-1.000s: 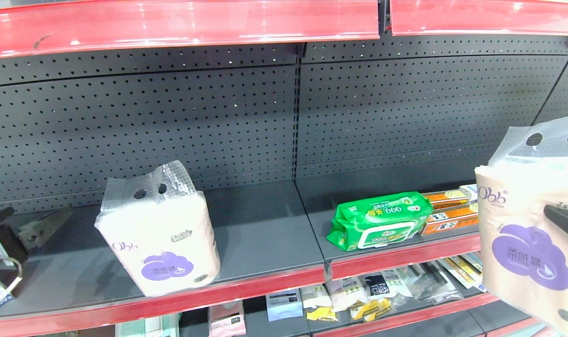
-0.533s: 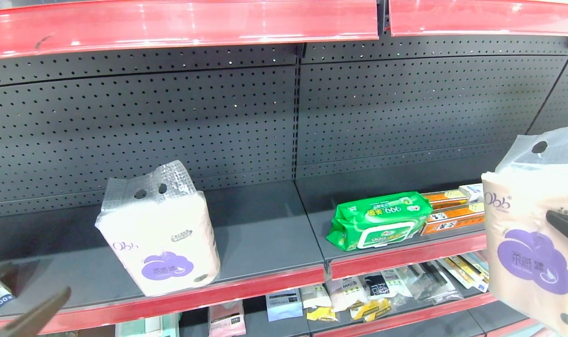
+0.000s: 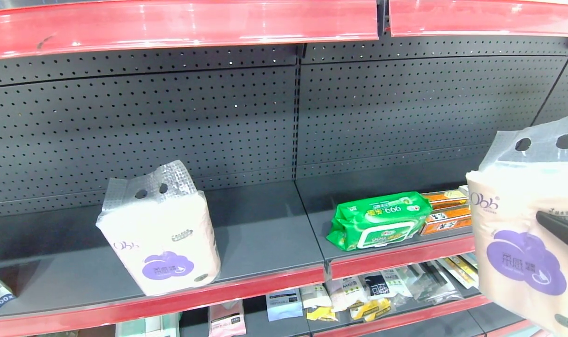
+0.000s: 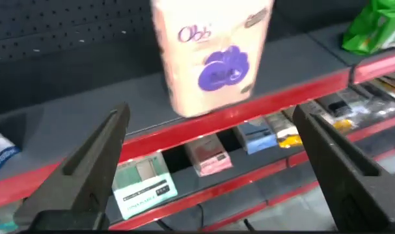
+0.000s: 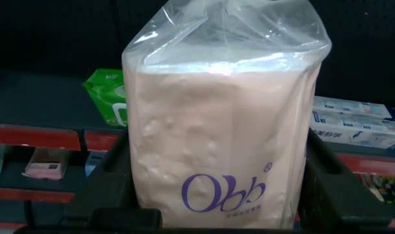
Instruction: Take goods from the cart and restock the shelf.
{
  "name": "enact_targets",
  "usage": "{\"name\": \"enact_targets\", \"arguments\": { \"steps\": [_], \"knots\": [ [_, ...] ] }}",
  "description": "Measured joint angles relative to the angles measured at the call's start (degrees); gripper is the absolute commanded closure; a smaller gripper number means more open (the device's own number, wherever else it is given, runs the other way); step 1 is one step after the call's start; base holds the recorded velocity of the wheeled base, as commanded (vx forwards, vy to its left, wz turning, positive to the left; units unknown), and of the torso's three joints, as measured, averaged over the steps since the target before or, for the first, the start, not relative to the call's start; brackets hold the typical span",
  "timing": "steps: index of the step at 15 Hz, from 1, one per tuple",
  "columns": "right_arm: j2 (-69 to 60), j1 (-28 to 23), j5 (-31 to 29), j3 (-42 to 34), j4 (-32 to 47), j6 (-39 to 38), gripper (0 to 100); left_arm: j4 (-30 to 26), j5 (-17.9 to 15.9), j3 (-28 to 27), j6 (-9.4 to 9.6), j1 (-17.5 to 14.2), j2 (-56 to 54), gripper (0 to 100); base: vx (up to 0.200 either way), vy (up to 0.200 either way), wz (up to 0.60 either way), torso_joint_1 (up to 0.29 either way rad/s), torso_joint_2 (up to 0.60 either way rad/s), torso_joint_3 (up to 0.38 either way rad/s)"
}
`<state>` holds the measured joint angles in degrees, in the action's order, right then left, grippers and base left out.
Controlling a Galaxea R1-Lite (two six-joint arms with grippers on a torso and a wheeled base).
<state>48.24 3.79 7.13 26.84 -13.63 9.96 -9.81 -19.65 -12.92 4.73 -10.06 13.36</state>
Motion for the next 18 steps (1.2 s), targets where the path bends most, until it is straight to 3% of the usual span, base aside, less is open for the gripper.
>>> {"name": "enact_targets", "arguments": {
  "steps": [4,7,12,18],
  "knots": [
    [0.5,0.1,7.4,2.2,0.0,1.8,100,-0.1,1.3,5.5,0.79,-0.1,-6.1,0,0.0,0.0,0.0,0.0,0.0,0.0],
    [1.1,0.1,10.7,5.4,0.0,1.9,100,0.0,1.4,6.5,1.84,-0.1,-6.9,0,0.0,0.0,0.0,0.0,0.0,0.0],
    [2.1,0.1,11.3,4.9,-0.4,1.5,100,-0.1,1.6,6.7,3.47,-0.2,-7.0,0,0.0,0.0,0.0,0.0,0.0,0.0],
    [2.6,0.2,11.3,3.3,-0.4,1.2,100,-0.1,1.7,6.7,3.63,-0.2,-7.0,0,0.0,0.0,0.0,0.0,0.0,0.0]
  ]
}}
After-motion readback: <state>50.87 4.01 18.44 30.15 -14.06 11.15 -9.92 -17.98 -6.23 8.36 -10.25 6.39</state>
